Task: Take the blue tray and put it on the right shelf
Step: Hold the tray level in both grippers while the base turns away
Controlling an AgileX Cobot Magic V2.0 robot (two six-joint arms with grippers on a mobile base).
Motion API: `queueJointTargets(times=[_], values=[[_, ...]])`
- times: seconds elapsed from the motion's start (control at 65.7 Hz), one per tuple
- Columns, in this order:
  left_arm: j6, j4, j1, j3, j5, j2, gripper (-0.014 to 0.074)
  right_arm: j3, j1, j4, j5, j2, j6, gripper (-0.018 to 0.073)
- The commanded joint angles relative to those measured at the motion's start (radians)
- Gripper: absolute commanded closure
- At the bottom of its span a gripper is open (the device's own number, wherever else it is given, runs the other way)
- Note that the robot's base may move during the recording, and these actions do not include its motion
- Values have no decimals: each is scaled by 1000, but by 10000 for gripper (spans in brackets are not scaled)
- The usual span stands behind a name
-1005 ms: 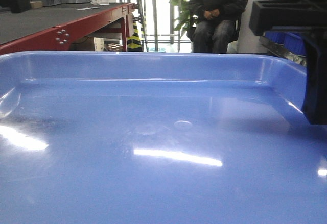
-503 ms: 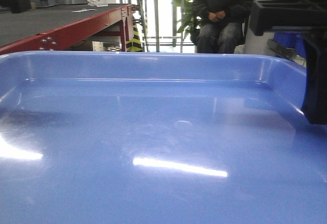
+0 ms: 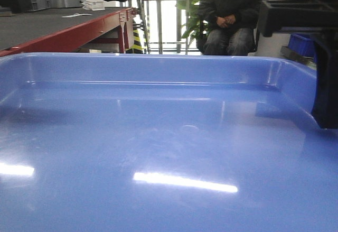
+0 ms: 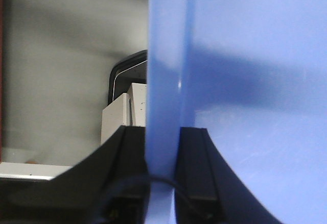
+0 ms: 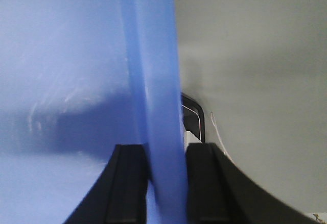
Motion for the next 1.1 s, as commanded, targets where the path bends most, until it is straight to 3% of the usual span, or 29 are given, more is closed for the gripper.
queueJointTargets(times=[0.0,1.081], values=[[-27,-37,-10,-26,-14,-23,645,-29,4,15,-58,-24,16,335],[-27,-37,-10,-26,-14,-23,645,-29,4,15,-58,-24,16,335]])
